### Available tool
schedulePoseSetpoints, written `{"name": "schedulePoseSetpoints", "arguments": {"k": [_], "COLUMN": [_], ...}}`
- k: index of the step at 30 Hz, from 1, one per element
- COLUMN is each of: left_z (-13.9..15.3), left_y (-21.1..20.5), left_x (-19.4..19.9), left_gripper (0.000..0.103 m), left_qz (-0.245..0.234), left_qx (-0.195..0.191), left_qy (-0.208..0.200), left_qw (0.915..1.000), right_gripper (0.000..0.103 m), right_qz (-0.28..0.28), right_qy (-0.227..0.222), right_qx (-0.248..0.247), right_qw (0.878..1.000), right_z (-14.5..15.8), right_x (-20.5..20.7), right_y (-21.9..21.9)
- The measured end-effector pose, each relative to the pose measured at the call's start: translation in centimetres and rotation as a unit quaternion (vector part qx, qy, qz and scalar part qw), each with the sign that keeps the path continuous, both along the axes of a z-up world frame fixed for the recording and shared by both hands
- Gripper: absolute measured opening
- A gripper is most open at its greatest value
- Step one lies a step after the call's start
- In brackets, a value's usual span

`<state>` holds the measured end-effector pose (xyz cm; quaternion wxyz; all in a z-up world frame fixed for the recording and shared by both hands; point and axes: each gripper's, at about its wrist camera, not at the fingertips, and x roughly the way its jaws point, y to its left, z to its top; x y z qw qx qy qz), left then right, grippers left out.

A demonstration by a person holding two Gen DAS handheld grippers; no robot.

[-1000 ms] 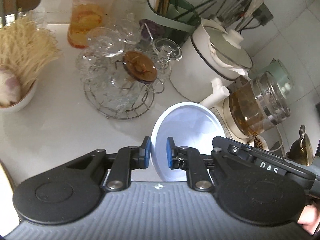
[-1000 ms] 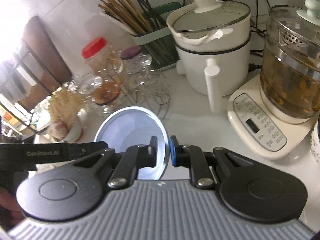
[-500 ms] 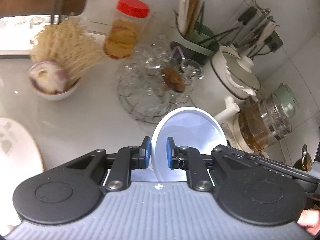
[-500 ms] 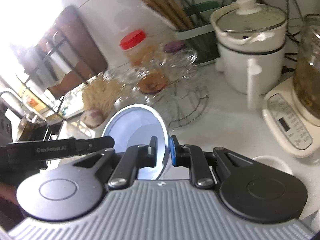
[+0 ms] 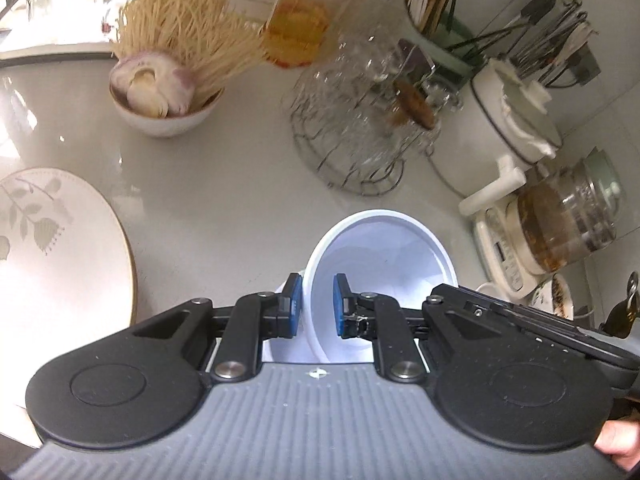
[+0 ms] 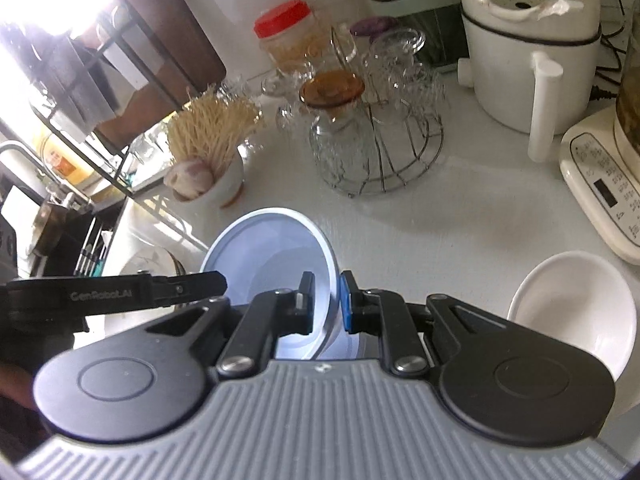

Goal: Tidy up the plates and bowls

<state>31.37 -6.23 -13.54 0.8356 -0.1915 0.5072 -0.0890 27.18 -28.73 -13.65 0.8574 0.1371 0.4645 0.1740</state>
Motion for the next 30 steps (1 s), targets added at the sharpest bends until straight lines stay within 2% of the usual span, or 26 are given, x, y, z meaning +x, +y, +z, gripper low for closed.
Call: {"name": "schedulePoseSetpoints", "arguments": {"k": [4,11,12,14,15,16,17,23,30], "left_z": [-1.0,-1.9,-1.8,-1.8,-1.7,-1.4,-1.3,0.9,4.2], "left_y": [-0.2,0.6,0.7,1.0,1.1,1.2,1.2,0.9,-1.2], "left_x": [-0.2,-0.8,-1.0,-1.2,-1.4,-1.6,-1.7,-2.1,-2.1], "left_gripper": [0.018,0.018,0.021,0.042,0.054,0.055,0.055,0.055,0.055], "left_qz": [-0.002,0.003,0.005,0.011,0.013,0.013,0.013,0.010,-0.020], "left_qx": [0.012,0.002,-0.001,-0.005,-0.002,0.001,0.002,-0.009,0.009], "left_qy": [0.015,0.028,0.028,0.029,0.025,0.020,0.017,-0.008,-0.036], "left_qw": [0.9998,0.9996,0.9996,0.9995,0.9996,0.9997,0.9998,0.9999,0.9991], "right_gripper": [0.016,0.018,0.018,0.022,0.037,0.053,0.056,0.055,0.055], "right_qz": [-0.003,-0.008,-0.010,-0.016,-0.020,-0.024,-0.027,-0.027,-0.038], "right_qy": [0.010,0.020,0.021,0.022,0.021,0.016,0.010,-0.019,-0.057], "right_qx": [-0.008,-0.002,-0.001,-0.008,-0.011,-0.011,-0.011,-0.015,-0.012], "right_qw": [1.000,1.000,1.000,1.000,1.000,1.000,1.000,0.999,0.998], "right_z": [-0.7,-1.3,-1.2,-1.1,-1.1,-0.9,-0.7,1.4,4.3], "right_x": [-0.3,-0.7,-0.7,-0.8,-0.8,-1.0,-1.2,-2.2,-3.0], "right_y": [0.7,0.9,0.9,0.9,1.0,0.9,0.8,0.2,-1.0]}}
